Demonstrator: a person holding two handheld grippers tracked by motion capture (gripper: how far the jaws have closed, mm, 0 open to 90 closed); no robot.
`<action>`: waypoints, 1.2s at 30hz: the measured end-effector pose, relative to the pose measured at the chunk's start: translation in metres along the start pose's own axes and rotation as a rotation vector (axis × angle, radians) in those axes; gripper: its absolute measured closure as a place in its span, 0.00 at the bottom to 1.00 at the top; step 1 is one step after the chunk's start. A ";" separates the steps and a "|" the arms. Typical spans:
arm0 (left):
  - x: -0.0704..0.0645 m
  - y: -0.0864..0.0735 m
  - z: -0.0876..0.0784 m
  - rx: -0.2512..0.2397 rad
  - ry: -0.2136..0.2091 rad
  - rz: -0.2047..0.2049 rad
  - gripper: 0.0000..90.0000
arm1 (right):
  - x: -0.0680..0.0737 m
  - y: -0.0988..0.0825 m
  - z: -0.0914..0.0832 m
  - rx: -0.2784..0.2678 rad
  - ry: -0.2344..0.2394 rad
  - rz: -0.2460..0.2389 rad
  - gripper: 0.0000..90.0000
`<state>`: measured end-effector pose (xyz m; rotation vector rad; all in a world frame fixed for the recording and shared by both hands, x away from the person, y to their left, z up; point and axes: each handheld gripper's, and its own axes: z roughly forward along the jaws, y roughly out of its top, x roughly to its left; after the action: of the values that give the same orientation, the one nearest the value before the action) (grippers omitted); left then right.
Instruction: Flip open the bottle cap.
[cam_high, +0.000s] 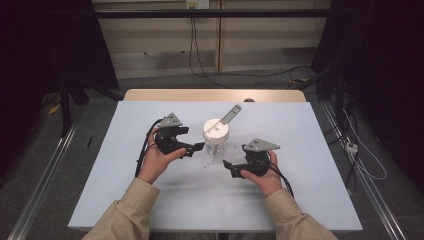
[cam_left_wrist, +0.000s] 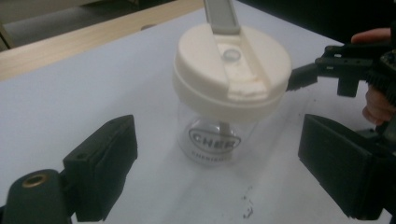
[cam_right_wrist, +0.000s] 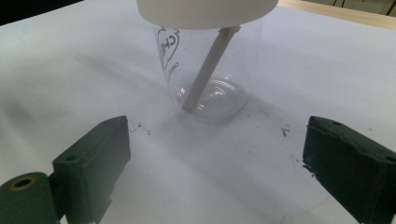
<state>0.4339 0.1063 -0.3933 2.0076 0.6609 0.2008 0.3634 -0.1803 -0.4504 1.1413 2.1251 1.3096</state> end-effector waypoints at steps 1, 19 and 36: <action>0.000 -0.003 -0.001 -0.002 0.001 -0.005 0.12 | 0.000 -0.001 -0.002 -0.005 -0.001 -0.002 0.08; 0.007 -0.047 -0.028 0.004 0.025 -0.026 0.09 | -0.008 -0.015 -0.030 -0.009 -0.004 0.005 0.07; 0.009 -0.077 -0.061 -0.004 0.074 -0.055 0.08 | -0.019 -0.031 -0.061 -0.028 -0.028 0.016 0.07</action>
<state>0.3887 0.1860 -0.4288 1.9837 0.7612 0.2439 0.3191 -0.2363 -0.4492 1.1609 2.0758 1.3184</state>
